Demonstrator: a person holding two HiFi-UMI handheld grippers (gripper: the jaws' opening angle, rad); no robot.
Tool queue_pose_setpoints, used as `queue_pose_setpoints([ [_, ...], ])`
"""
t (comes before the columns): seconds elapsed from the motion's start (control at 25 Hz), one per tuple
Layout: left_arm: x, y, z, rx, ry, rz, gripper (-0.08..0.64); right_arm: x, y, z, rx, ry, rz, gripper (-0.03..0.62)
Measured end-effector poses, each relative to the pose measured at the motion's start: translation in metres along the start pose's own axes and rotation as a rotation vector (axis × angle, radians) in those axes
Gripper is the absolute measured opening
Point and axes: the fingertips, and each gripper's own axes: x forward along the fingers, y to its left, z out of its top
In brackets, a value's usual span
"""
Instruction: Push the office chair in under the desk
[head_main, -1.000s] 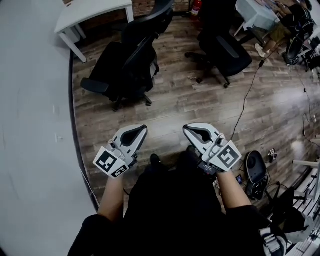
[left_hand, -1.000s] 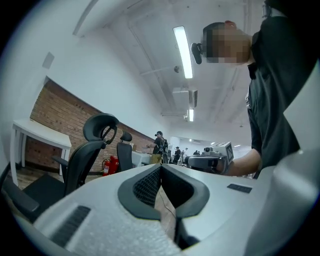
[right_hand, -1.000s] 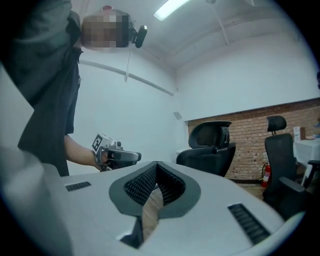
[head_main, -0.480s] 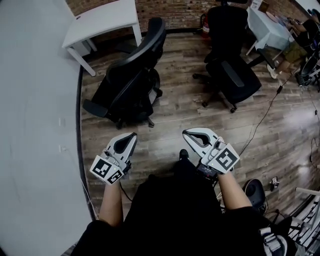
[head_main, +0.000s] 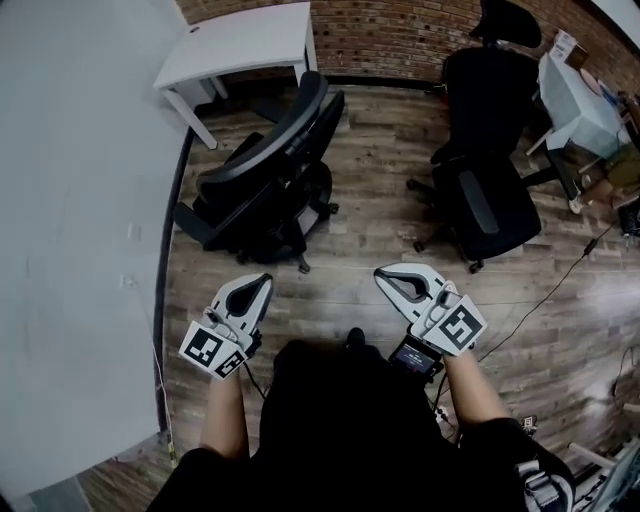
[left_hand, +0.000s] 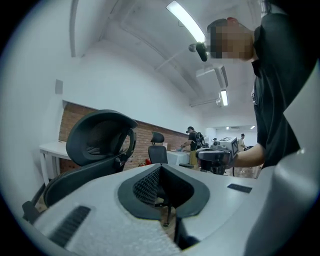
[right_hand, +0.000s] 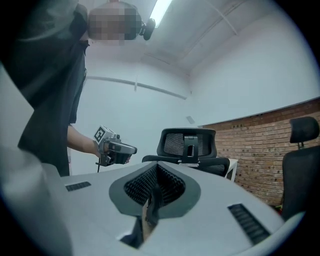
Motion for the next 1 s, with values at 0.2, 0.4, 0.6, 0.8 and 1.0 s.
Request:
queue_pose_setpoints([
  [0.2, 0.005, 0.014, 0.008, 0.034, 0.013, 0.059, 0.015, 0.006, -0.03, -0.011, 0.025, -0.008, 0.023, 0.005],
  [0.4, 0.005, 0.052, 0.013, 0.074, 0.018, 0.137, 0.015, 0.031, -0.058, -0.017, -0.007, 0.017, 0.054, 0.005],
  [0.6, -0.007, 0.098, 0.018, 0.081, 0.007, 0.226, 0.015, 0.068, -0.086, -0.009, -0.045, 0.036, 0.099, 0.005],
  [0.8, -0.012, 0.138, 0.029, 0.119, 0.022, 0.318, 0.017, 0.105, -0.14, 0.003, -0.087, 0.074, 0.118, 0.006],
  [1.0, -0.02, 0.166, 0.031, 0.112, 0.079, 0.345, 0.017, 0.141, -0.18, 0.009, -0.169, 0.112, 0.161, 0.006],
])
